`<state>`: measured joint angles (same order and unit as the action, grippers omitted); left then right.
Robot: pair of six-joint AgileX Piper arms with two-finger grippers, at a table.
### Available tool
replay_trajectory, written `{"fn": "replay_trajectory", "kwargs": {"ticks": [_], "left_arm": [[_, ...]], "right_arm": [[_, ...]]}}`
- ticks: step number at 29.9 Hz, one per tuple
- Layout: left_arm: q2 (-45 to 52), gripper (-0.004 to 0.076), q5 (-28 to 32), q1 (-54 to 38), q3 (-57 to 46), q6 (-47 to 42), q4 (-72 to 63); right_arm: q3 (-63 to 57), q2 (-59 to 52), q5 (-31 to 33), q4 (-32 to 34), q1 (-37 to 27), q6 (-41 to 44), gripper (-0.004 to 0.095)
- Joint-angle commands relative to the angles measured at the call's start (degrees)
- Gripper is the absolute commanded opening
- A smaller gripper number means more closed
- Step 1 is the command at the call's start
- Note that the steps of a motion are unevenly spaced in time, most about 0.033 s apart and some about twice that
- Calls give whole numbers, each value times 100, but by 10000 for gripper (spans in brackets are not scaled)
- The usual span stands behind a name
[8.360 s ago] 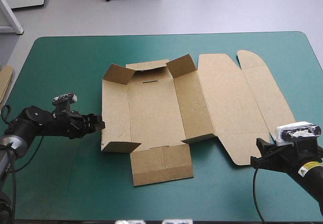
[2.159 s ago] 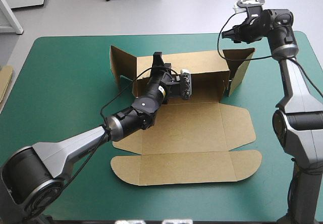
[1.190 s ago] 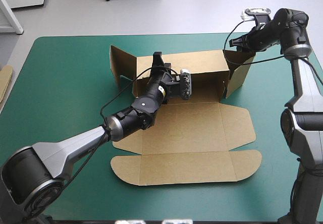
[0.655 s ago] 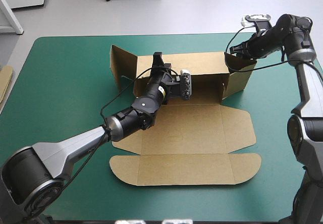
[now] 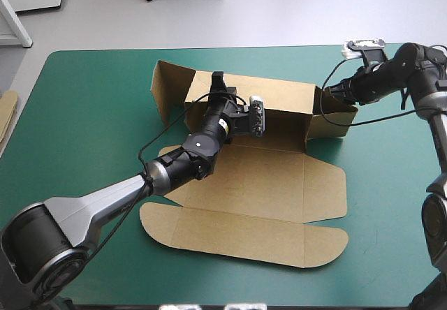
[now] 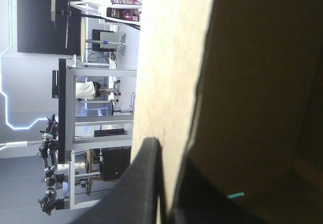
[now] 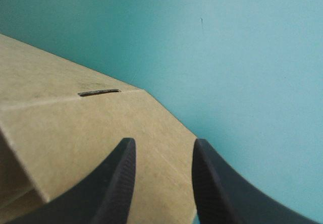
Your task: Fold the box
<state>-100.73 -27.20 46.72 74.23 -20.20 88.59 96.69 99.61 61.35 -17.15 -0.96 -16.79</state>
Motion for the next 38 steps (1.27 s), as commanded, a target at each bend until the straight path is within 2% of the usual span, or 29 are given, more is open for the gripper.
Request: {"fn": "replay_trajectory", "kwargs": {"ticks": [1, 6, 9, 12, 21, 27, 33, 38], "left_arm": [[172, -9, -33, 20, 51, -180, -249], [172, -8, -71, 20, 51, -180, -249], [172, -8, -317, 20, 51, -363, -229], [172, -8, -558, -48, 51, -663, -130], [172, -8, -675, -339, 110, -1003, 188], [172, -8, -856, -388, 110, -1218, 338], [172, -8, -868, -388, 110, -1349, 361], [172, -8, -868, -377, 110, -1349, 373]], "right_arm": [[43, -624, 288, -124, -1, -140, 350], [43, -1126, 480, -71, -1, -121, 351], [43, -1414, 562, 47, -1, -32, 351], [43, -1755, 465, 148, -1, 47, 351], [161, -2216, 225, 203, -1, 289, 351], [914, -1772, 14, 158, -1, 512, 350], [2384, -564, 606, -324, -1, 656, 350], [3443, 352, 666, -580, 9, 835, 351]]}}
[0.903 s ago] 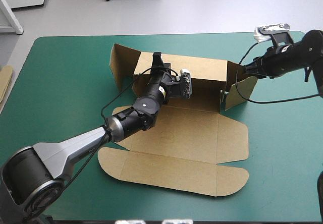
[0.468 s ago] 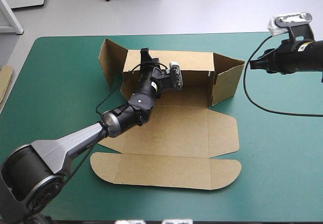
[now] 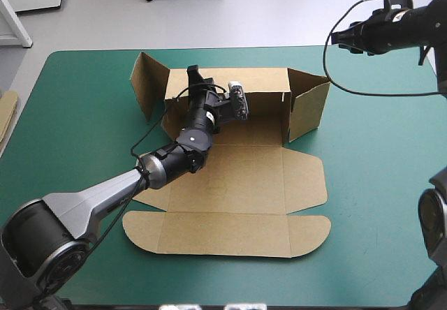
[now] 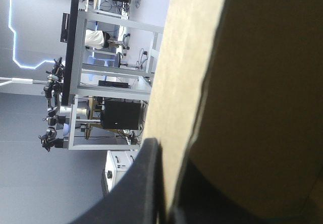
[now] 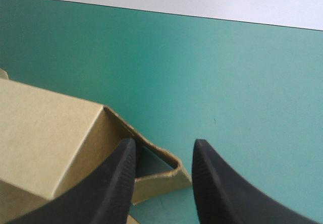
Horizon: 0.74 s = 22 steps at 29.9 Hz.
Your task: Fold the box
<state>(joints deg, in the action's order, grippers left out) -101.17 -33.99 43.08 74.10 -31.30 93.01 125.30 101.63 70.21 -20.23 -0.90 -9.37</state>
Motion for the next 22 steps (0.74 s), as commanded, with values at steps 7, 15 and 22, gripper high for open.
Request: {"fn": "replay_trajectory", "kwargs": {"ticks": [7, 15, 22], "left_arm": [[217, -8, -137, -13, 122, -239, -68], [217, -8, -88, -13, 122, -239, -68], [206, -8, 107, -13, 122, -239, -68]], "right_arm": [[727, 888, -231, -396, 4, 69, 350], [722, 1478, -216, -348, 4, -4, 350], [616, 1549, 119, -358, 4, -157, 351]]}}
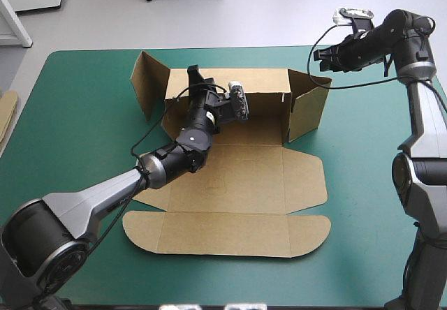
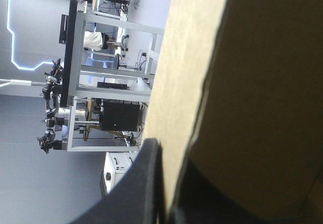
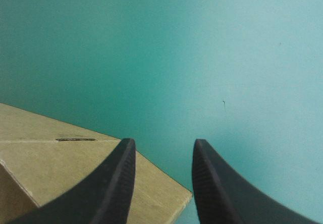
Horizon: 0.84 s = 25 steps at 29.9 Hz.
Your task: Fold the box
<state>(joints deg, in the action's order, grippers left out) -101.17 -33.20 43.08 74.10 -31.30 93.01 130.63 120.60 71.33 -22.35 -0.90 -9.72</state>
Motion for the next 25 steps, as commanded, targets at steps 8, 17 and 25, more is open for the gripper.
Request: {"fn": "replay_trajectory", "kwargs": {"ticks": [8, 17, 25], "left_arm": [[112, -8, 16, -13, 122, -239, -68], [112, -8, 27, -13, 122, -239, -68], [112, -8, 36, -13, 122, -239, -68]], "right_arm": [[-468, -407, 7, -257, 4, -289, 346], [-1583, -1130, -17, -448, 4, -751, 346], [-2744, -1665, -980, -1239, 4, -1453, 346]]}}
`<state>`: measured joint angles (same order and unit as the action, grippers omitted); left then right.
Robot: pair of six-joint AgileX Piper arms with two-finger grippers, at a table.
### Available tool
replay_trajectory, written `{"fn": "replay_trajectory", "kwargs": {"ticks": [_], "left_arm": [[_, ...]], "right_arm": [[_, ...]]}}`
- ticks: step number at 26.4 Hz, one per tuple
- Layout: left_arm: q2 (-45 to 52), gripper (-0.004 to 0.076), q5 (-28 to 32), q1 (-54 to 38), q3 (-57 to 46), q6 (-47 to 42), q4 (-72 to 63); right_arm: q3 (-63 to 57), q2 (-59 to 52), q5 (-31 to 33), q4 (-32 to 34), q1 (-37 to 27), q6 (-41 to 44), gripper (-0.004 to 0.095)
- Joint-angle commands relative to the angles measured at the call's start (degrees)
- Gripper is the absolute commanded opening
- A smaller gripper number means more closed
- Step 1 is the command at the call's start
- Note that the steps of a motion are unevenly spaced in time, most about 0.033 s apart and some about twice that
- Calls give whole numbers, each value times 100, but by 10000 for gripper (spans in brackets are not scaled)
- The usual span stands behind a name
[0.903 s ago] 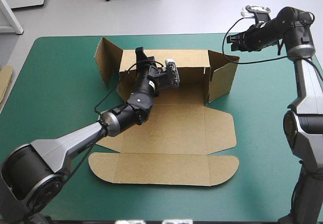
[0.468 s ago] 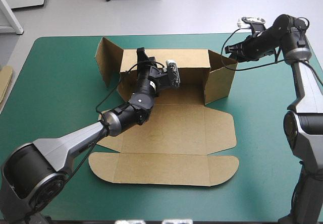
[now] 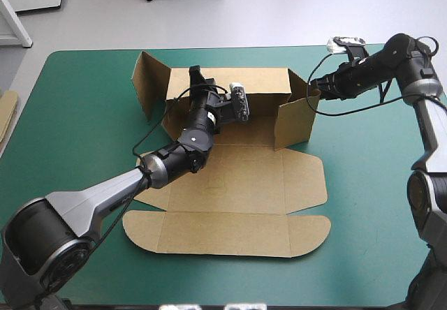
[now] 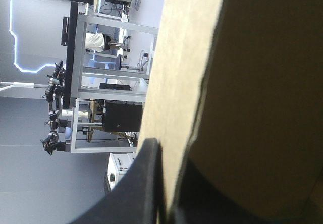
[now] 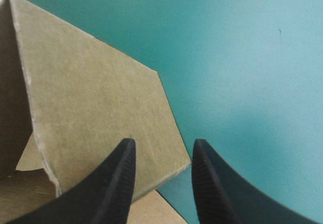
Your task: Fold the box
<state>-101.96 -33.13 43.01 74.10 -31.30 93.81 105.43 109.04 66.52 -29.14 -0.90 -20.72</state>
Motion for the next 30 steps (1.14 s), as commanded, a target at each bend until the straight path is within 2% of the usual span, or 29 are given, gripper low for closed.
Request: {"fn": "replay_trajectory", "kwargs": {"ticks": [1, 4, 13, 17, 24, 30], "left_arm": [[191, -8, 29, -6, 122, -239, -148], [191, -8, 29, -6, 122, -239, -148], [191, -8, 84, -6, 122, -239, -148], [191, -8, 84, -6, 122, -239, -148], [191, -8, 89, -6, 122, -239, -148], [191, -8, 204, -6, 122, -239, -148]], "right_arm": [[-341, -559, -557, -683, 4, -434, 346], [-731, -723, -693, -827, 47, -632, 346], [-1715, -1363, -1655, -800, 487, -1176, 310], [-2115, -1687, -2408, -761, 844, -1486, 310], [-2886, -2151, -3044, -752, 1085, -2012, 310], [-3006, -2198, -2978, -851, 1085, -2614, 310]]}}
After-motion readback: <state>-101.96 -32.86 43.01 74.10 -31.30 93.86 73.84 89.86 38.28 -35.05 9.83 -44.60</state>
